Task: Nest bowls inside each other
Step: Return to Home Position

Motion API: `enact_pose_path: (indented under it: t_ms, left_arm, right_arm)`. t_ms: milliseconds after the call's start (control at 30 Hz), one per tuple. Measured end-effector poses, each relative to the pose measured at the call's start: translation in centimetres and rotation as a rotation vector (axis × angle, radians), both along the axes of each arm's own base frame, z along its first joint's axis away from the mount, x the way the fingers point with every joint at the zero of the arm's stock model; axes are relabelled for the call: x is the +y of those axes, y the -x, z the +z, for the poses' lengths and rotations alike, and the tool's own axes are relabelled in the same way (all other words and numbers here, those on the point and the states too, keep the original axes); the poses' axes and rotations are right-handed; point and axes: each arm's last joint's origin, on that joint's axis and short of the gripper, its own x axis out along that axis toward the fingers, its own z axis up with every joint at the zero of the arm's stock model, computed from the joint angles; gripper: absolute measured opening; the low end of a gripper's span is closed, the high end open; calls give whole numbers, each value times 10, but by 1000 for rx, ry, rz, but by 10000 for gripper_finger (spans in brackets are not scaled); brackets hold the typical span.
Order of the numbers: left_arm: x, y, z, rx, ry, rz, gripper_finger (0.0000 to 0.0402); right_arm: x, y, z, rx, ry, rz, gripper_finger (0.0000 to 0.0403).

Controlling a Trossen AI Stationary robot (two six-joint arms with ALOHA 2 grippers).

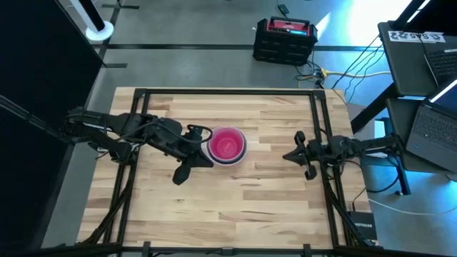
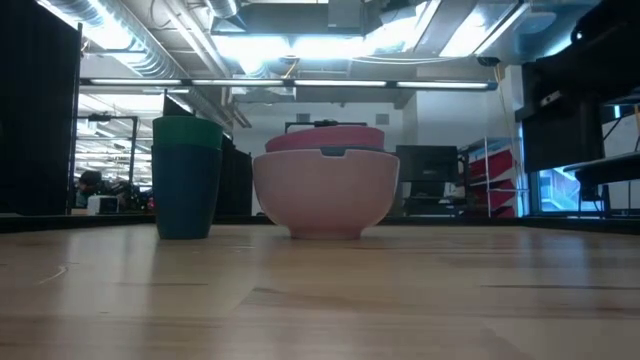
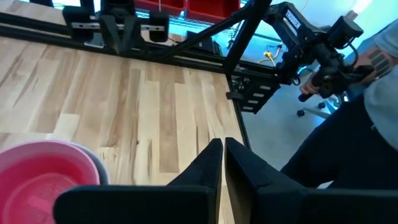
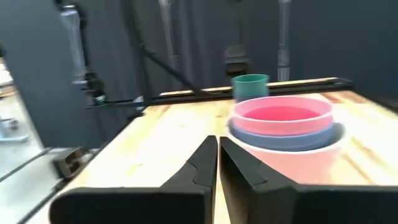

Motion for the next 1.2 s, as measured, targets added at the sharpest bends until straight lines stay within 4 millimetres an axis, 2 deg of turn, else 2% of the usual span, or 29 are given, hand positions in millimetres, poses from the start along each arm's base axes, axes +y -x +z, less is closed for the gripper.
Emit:
enact_pose_path:
  t_ms: [400, 533, 600, 700, 800, 967, 1200]
  left_arm:
    - [6, -5, 4, -106, -127, 52, 0]
    - [12, 2, -7, -212, -133, 60, 0]
    - [16, 9, -22, -271, -110, 60, 0]
    - [21, 22, -59, -332, -47, 62, 0]
    - [25, 43, -95, -375, 21, 79, 0]
    - [27, 80, -142, -485, 115, 80, 0]
    - [33, 119, -178, -548, 129, 73, 0]
  right_arm:
    - [-7, -1, 0, 1, 8, -67, 1]
    - [-6, -1, 0, 1, 8, -66, 1]
    - [-6, -1, 0, 2, 8, -67, 1]
    - [-6, -1, 0, 2, 8, -67, 1]
    - [-6, -1, 0, 2, 9, -67, 1]
    - [-6, -1, 0, 2, 9, -67, 1]
    - [-6, -1, 0, 3, 9, -67, 1]
